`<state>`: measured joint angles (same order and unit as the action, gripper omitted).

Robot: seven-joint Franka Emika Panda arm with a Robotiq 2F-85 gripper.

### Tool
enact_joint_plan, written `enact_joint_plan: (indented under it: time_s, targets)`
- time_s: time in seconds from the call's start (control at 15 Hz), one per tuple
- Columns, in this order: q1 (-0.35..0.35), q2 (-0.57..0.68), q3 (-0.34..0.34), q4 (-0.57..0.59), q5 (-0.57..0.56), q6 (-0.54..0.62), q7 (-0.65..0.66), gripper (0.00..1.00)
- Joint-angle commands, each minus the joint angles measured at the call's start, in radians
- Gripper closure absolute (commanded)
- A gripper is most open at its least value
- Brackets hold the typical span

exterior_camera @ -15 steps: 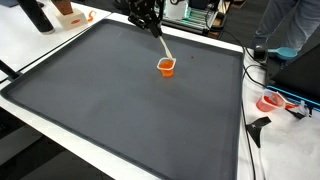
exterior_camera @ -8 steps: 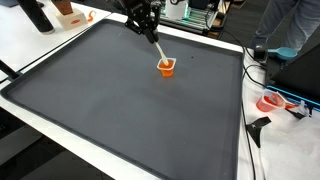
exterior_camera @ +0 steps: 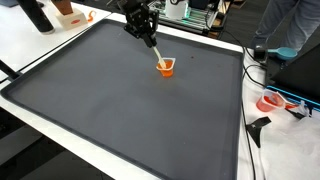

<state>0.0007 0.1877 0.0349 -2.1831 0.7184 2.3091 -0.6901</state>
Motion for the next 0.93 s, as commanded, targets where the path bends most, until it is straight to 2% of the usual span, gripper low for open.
enact_joint_plan:
  time_s: [0.0, 0.87]
  targets:
    - [-0.014, 0.003, 0.019, -0.015, 0.029, 0.014, 0.011, 0.97]
    - [-0.035, 0.031, 0.023, -0.005, 0.114, -0.067, -0.002, 0.97]
